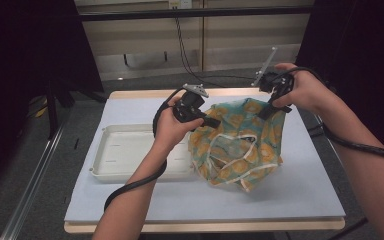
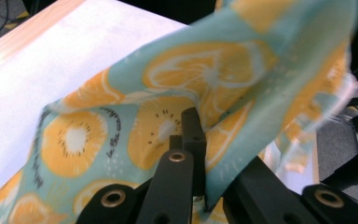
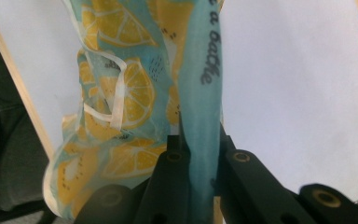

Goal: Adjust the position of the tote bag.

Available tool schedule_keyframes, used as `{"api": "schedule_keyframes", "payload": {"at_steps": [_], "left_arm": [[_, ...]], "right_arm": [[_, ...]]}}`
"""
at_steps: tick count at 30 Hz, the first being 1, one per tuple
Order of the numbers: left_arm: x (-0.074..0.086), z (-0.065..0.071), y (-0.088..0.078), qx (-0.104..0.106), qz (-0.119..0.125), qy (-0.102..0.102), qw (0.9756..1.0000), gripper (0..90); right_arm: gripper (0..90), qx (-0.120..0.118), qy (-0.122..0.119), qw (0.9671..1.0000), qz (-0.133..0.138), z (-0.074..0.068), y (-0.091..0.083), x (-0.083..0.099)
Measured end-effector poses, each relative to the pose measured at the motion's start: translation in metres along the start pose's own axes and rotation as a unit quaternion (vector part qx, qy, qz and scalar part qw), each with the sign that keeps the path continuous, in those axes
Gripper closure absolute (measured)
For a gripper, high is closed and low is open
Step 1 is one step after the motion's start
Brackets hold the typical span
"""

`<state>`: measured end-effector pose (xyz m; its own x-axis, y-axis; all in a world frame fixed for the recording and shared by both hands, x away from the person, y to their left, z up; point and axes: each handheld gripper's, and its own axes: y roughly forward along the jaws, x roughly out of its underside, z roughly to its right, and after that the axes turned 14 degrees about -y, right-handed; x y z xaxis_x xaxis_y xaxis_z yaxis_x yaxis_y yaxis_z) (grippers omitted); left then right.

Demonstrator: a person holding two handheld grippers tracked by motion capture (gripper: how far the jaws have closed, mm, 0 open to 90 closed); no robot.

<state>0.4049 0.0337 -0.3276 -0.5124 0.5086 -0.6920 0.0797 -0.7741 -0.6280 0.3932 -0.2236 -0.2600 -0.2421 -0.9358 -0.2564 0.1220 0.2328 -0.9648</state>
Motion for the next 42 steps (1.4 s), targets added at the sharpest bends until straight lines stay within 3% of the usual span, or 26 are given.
{"api": "schedule_keyframes", "payload": {"at_steps": [3, 4, 6, 8, 11, 14, 15, 16, 18, 21, 23, 25, 28, 32, 34, 36, 38, 40, 42], "left_arm": [[0.002, -0.001, 0.000, -0.011, 0.007, -0.021, 0.9997, 90.0], [0.001, 0.000, -0.001, -0.019, 0.004, -0.019, 0.9996, 90.0], [0.001, 0.001, 0.000, -0.026, 0.004, -0.016, 0.9995, 90.0], [0.001, 0.000, 0.001, -0.036, 0.008, -0.027, 0.9989, 90.0], [-0.001, 0.000, 0.002, -0.037, 0.008, -0.029, 0.9989, 90.0], [-0.003, 0.002, 0.002, -0.043, 0.004, -0.032, 0.9985, 90.0], [-0.004, 0.002, 0.002, -0.044, -0.002, -0.030, 0.9986, 90.0], [-0.004, 0.002, 0.002, -0.042, -0.001, -0.032, 0.9986, 90.0], [-0.004, 0.004, 0.001, -0.045, -0.005, -0.030, 0.9985, 90.0], [0.001, 0.005, -0.001, -0.032, -0.001, -0.037, 0.9988, 90.0], [0.002, 0.007, -0.002, -0.028, -0.012, -0.037, 0.9989, 90.0], [0.003, 0.009, -0.003, -0.037, -0.005, -0.037, 0.9986, 90.0], [0.004, 0.010, -0.004, -0.041, -0.003, -0.036, 0.9985, 90.0], [0.002, 0.010, -0.006, -0.039, -0.008, -0.031, 0.9987, 86.0], [-0.002, 0.013, -0.012, -0.049, -0.009, -0.021, 0.9985, 84.2], [-0.005, 0.015, -0.017, -0.055, -0.012, -0.024, 0.9981, 86.8], [-0.008, 0.018, -0.020, -0.057, -0.022, -0.019, 0.9980, 89.0], [-0.012, 0.022, -0.021, -0.061, -0.033, -0.019, 0.9974, 89.6], [-0.016, 0.022, -0.023, -0.063, -0.038, -0.019, 0.9971, 89.8]], "right_arm": [[87.9, -0.001, 0.012, 0.9998, 0.015, 0.007, 0.002, -0.002], [85.5, -0.002, 0.025, 0.9996, 0.015, 0.007, 0.002, 0.000], [85.3, -0.006, 0.028, 0.9994, 0.017, 0.006, 0.001, 0.002], [79.3, 0.000, 0.052, 0.9984, 0.022, 0.000, -0.004, 0.012], [69.4, -0.003, 0.073, 0.9970, 0.028, -0.009, -0.010, 0.024], [69.5, -0.001, 0.077, 0.9968, 0.023, -0.014, -0.012, 0.033], [71.4, 0.001, 0.084, 0.9961, 0.024, -0.017, -0.013, 0.036], [80.4, 0.004, 0.100, 0.9945, 0.030, -0.019, -0.013, 0.044], [81.1, 0.011, 0.098, 0.9946, 0.034, -0.018, -0.012, 0.046], [85.6, 0.025, 0.098, 0.9941, 0.038, -0.014, -0.011, 0.044], [88.0, 0.046, 0.094, 0.9940, 0.032, -0.010, -0.010, 0.040], [88.2, 0.054, 0.081, 0.9951, 0.020, -0.004, -0.009, 0.034], [87.6, 0.058, 0.087, 0.9941, 0.030, 0.003, -0.007, 0.033], [83.8, 0.042, 0.104, 0.9926, 0.048, 0.000, -0.008, 0.039], [78.6, 0.037, 0.114, 0.9914, 0.052, -0.004, -0.011, 0.043], [79.4, 0.034, 0.119, 0.9909, 0.053, -0.008, -0.014, 0.046], [86.5, 0.025, 0.123, 0.9908, 0.050, -0.011, -0.018, 0.049], [87.2, 0.017, 0.135, 0.9895, 0.050, -0.012, -0.021, 0.050], [87.5, 0.022, 0.129, 0.9901, 0.049, -0.013, -0.025, 0.051]]}}
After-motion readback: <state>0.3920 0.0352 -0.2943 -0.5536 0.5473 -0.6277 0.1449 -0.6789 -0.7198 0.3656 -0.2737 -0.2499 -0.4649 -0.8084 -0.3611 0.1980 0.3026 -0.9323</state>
